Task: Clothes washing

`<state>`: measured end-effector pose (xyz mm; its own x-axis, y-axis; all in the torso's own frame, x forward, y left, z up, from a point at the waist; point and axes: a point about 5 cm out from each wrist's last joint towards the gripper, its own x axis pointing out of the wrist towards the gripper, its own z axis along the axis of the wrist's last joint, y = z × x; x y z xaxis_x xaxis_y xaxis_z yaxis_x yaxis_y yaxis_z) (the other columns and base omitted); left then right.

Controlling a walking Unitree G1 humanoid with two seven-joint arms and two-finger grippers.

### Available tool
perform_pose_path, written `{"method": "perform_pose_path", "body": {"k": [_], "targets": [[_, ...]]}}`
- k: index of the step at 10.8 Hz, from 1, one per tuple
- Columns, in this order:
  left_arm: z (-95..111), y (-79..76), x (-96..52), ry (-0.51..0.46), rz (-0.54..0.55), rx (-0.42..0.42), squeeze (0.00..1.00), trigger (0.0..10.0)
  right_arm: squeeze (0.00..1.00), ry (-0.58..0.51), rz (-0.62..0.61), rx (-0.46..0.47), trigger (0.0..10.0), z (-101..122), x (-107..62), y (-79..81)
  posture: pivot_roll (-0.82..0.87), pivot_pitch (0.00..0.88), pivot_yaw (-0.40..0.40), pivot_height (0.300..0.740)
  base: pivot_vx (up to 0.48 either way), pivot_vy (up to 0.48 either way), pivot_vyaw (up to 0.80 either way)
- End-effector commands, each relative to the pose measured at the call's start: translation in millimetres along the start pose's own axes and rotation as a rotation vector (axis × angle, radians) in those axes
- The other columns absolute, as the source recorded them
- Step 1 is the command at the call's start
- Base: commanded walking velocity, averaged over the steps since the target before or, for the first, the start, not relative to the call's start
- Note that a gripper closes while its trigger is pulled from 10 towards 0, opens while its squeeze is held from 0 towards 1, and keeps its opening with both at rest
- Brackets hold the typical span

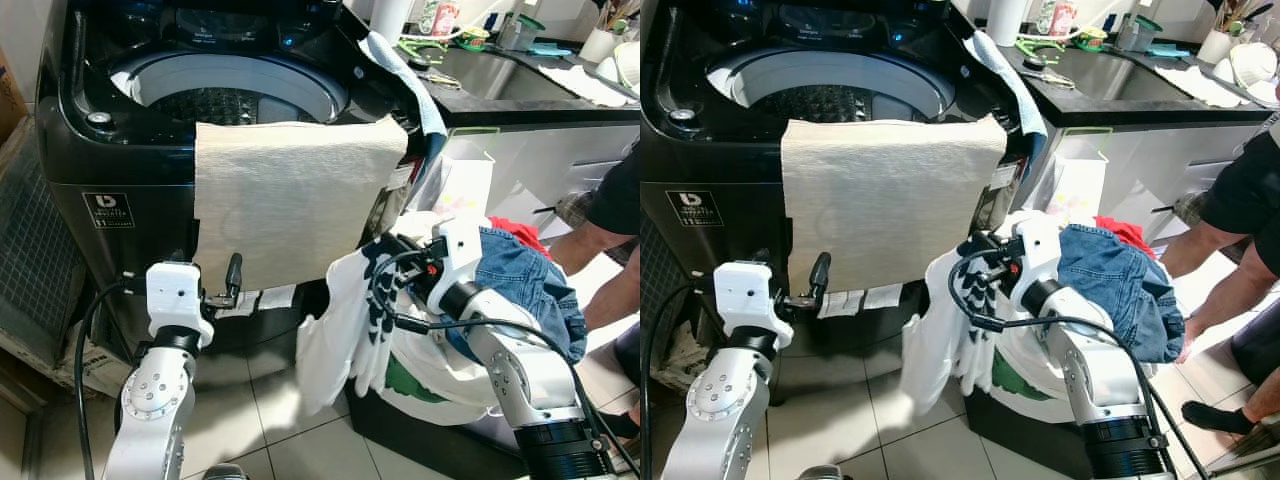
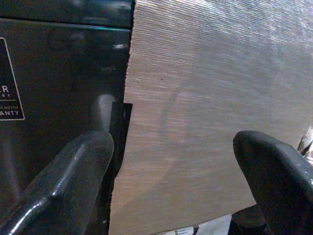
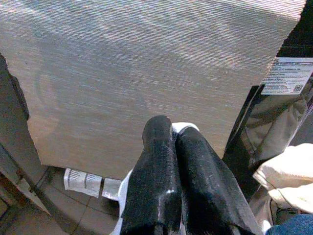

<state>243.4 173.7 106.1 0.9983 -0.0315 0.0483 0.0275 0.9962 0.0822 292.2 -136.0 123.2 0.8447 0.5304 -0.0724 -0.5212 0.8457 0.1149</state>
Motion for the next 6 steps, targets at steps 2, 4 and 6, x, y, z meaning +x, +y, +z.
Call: {"method": "perform_pose_path", "body": {"k": [2,4,6], "targets": [[-6.9,-12.4,12.6,0.053,-0.041,0.058,0.00,10.0,0.00,0.072,-0.019,-0.019,10.0,-23.1,27.9,5.8,0.23,0.000,-0.166,0.740,0.000,0.000,0.00],[-8.3,-12.1,12.7,0.066,-0.033,0.031,0.00,10.0,0.00,0.051,-0.043,-0.029,10.0,-19.6,28.4,3.6,0.23,0.000,-0.167,0.740,0.000,0.000,0.00],[-8.4,-12.3,12.5,0.068,-0.037,0.030,0.00,10.0,0.00,0.045,-0.059,-0.035,10.0,-18.3,28.0,1.3,0.23,0.000,-0.166,0.740,0.000,0.000,0.00]]}}
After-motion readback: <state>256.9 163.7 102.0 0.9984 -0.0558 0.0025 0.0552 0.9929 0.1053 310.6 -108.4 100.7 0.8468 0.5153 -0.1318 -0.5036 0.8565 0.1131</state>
